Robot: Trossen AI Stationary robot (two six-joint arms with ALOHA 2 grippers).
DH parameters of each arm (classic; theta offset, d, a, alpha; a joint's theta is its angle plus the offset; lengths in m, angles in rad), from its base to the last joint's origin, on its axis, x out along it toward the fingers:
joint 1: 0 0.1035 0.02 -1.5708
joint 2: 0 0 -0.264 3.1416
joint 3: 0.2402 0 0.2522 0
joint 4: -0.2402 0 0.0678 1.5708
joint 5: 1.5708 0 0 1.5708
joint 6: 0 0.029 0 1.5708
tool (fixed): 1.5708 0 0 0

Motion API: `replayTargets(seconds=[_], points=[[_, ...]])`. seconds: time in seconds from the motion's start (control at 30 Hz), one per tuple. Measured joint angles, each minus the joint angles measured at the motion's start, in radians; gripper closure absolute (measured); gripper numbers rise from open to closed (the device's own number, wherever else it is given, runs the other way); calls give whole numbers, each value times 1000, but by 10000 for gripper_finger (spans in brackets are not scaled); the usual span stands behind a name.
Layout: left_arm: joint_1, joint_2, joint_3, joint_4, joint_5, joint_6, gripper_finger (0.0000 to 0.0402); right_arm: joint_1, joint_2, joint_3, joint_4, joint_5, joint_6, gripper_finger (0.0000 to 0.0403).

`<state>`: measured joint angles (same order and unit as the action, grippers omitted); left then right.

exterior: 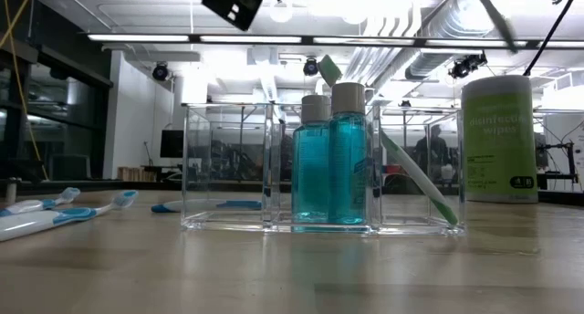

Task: Pick & Place toothbrushing station
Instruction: Put the left green toothbrush into the transparent organizer

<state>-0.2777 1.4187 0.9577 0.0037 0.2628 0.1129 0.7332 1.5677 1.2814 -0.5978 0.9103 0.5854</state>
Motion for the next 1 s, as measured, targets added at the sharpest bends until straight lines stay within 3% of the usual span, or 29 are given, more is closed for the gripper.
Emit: replayTargets(seconds=[0.2, 0.43, 1.0], points=[[-37, -2, 0, -17, -23, -8, 250, -3, 1, -129, 354, 83, -153, 390], [-63, -1, 0, -40, -84, -8, 250, -18, 1, -282, 724, 78, -276, 390], [-73, -1, 0, -42, -85, -8, 250, -96, 1, -497, 1041, -50, -287, 390]])
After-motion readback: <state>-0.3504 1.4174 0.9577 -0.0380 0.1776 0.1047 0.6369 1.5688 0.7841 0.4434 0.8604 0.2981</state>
